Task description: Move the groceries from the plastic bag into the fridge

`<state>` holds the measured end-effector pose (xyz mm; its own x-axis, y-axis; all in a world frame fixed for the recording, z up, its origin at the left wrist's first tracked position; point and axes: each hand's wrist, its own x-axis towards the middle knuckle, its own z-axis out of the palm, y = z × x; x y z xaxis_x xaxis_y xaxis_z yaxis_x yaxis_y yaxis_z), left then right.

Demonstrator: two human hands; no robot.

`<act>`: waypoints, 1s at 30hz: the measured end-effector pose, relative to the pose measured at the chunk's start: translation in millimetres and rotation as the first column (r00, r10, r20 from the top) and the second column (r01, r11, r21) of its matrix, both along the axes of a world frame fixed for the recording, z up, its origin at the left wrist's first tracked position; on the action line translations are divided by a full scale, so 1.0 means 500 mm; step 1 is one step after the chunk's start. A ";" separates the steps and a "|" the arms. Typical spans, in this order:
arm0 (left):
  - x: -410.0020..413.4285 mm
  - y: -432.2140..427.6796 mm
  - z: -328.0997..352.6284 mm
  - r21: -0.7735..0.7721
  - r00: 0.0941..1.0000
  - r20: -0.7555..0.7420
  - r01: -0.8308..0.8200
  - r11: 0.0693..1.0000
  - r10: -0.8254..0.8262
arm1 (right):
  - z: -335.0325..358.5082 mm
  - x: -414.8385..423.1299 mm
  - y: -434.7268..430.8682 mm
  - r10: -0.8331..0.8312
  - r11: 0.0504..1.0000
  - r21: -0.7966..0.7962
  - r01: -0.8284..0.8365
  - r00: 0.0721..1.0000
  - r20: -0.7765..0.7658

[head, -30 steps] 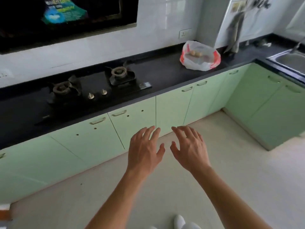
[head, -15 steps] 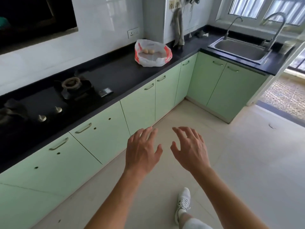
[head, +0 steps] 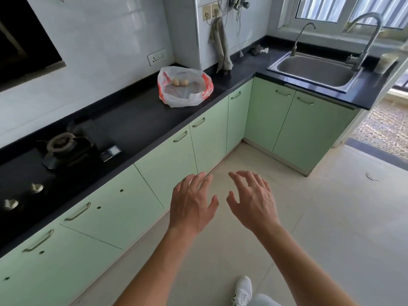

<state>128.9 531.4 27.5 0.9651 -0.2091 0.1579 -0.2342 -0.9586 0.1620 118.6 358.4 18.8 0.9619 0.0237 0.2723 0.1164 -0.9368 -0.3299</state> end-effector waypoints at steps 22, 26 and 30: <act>0.456 -0.115 -0.031 0.025 0.995 -0.047 -0.084 0.996 0.085 | -0.017 0.487 -0.111 0.082 0.997 0.011 -0.081 0.996 -0.037; 0.584 -0.099 -0.031 0.011 0.996 -0.031 -0.087 0.996 0.088 | -0.008 0.619 -0.091 0.058 0.998 0.008 -0.058 0.998 -0.036; 0.720 -0.064 -0.030 0.020 0.997 -0.045 -0.065 0.998 0.066 | 0.000 0.758 -0.058 0.044 0.999 -0.009 -0.044 0.998 -0.035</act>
